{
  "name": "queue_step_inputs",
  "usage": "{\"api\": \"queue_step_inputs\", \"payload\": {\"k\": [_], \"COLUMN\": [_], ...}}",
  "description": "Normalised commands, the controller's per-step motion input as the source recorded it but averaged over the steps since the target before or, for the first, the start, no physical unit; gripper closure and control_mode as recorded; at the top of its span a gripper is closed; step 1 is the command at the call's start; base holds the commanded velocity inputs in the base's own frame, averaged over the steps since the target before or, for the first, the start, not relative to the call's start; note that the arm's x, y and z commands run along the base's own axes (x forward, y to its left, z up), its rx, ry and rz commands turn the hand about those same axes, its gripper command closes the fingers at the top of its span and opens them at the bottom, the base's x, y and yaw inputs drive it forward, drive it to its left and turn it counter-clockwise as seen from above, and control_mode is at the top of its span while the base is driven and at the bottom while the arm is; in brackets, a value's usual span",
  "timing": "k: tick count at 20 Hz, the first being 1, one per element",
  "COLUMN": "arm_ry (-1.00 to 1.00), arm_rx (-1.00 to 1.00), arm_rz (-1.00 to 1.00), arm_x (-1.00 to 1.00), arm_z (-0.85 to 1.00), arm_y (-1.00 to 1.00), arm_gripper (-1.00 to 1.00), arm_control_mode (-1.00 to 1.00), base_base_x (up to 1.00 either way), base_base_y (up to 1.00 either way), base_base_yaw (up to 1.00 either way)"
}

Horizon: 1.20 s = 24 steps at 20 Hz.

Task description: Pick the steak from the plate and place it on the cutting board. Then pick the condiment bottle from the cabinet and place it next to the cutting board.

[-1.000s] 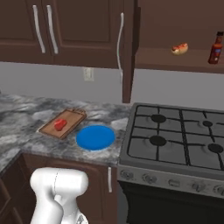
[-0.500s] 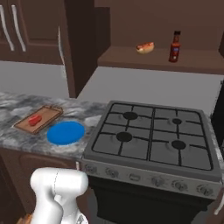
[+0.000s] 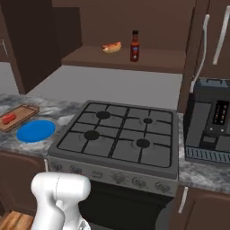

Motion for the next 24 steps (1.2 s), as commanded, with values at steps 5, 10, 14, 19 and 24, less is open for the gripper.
{"api": "queue_step_inputs", "payload": {"k": [5, 10, 14, 19, 24], "arm_ry": [0.0, 0.0, 0.0, 0.0, 0.0], "arm_rx": [0.0, 0.0, 0.0, 0.0, 0.0], "arm_rz": [0.0, 0.0, 0.0, 0.0, 0.0], "arm_x": [0.0, 0.0, 0.0, 0.0, 0.0], "arm_z": [0.0, 0.0, 0.0, 0.0, 0.0], "arm_y": [0.0, 0.0, 0.0, 0.0, 0.0], "arm_gripper": [-1.0, -1.0, -1.0, -1.0, -1.0], "arm_control_mode": [1.0, 1.0, 1.0, 1.0, 1.0], "base_base_x": [0.0, 0.03, 0.3, 0.35, 0.54], "base_base_y": [-0.77, -0.49, -0.1, 0.0, 0.0], "base_base_yaw": [0.04, 0.01, 0.0, -0.02, -0.03]}}
